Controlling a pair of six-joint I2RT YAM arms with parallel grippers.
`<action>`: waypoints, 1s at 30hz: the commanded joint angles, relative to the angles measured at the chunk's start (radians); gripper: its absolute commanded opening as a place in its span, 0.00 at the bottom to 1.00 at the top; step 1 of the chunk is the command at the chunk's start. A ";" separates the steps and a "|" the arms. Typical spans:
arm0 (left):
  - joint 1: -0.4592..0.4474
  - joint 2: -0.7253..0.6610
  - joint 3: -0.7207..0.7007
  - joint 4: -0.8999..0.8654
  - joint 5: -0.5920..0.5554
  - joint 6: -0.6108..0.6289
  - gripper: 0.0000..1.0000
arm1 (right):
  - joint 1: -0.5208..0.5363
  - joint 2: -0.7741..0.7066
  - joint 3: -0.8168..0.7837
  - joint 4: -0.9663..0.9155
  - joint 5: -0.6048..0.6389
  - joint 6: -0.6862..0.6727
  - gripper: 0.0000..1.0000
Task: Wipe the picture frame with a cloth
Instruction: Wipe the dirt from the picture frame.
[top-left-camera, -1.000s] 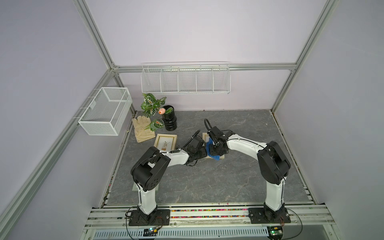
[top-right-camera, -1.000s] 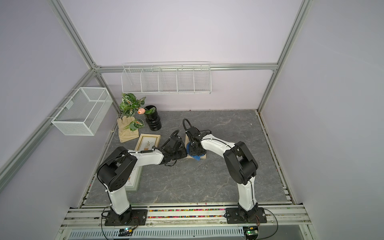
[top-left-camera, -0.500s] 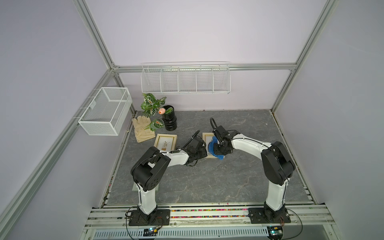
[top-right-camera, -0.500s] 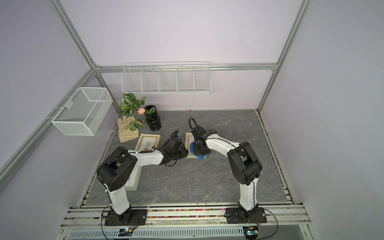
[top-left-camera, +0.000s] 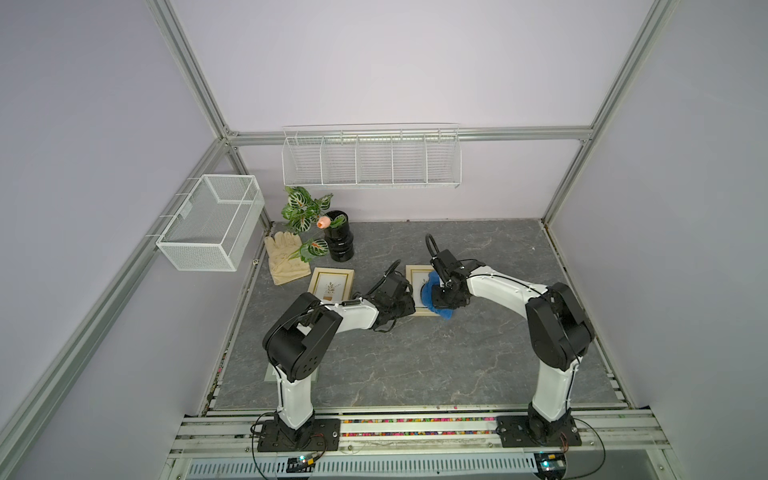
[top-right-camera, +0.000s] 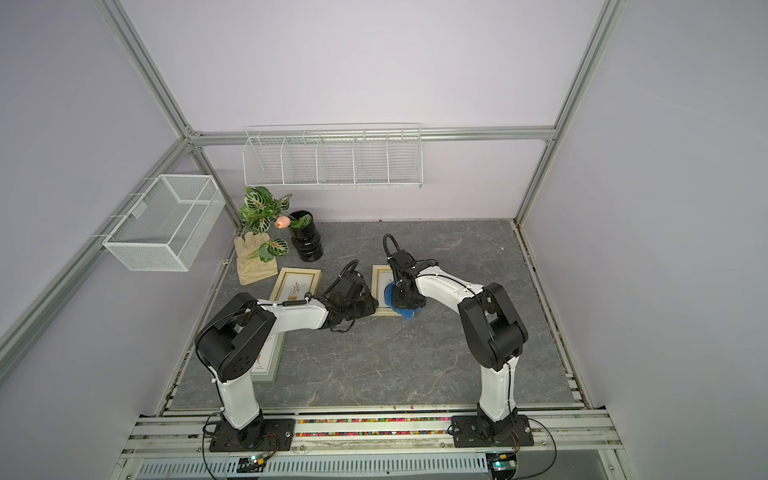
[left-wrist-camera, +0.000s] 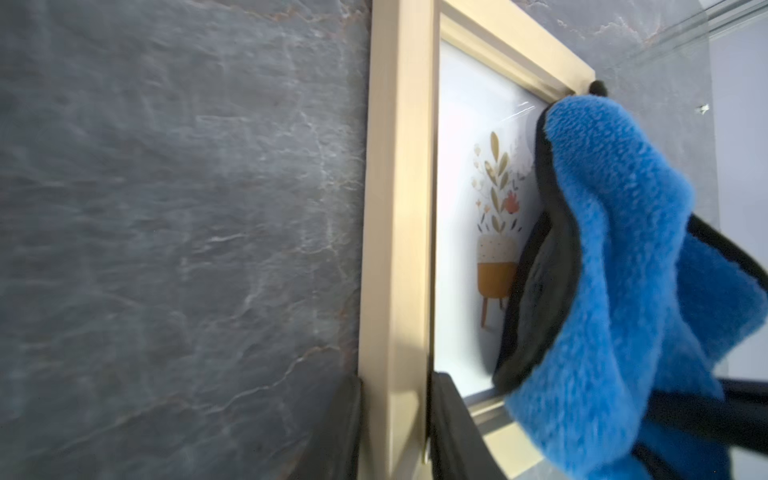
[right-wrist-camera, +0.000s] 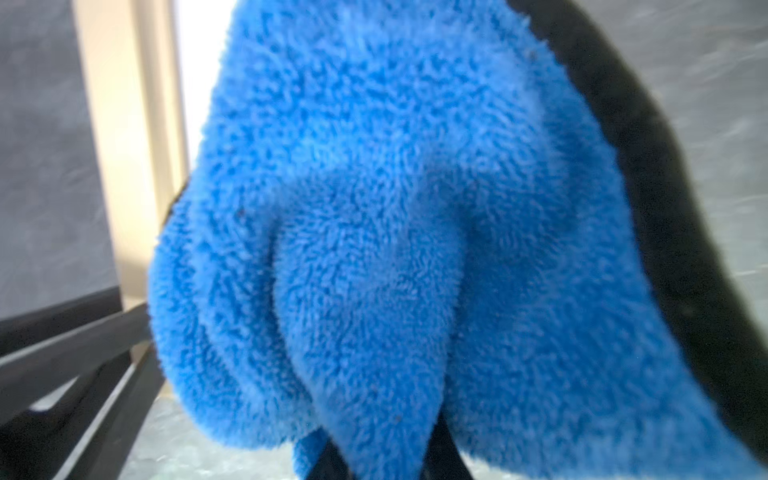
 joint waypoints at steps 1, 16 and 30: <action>-0.005 0.123 -0.077 -0.278 0.021 -0.008 0.29 | -0.031 0.068 0.070 -0.092 0.040 -0.037 0.10; -0.005 0.123 -0.082 -0.266 0.024 -0.002 0.29 | -0.007 0.101 0.114 -0.137 0.103 -0.093 0.09; -0.005 0.115 -0.103 -0.251 0.008 -0.001 0.29 | -0.054 0.289 0.446 -0.229 0.139 -0.153 0.10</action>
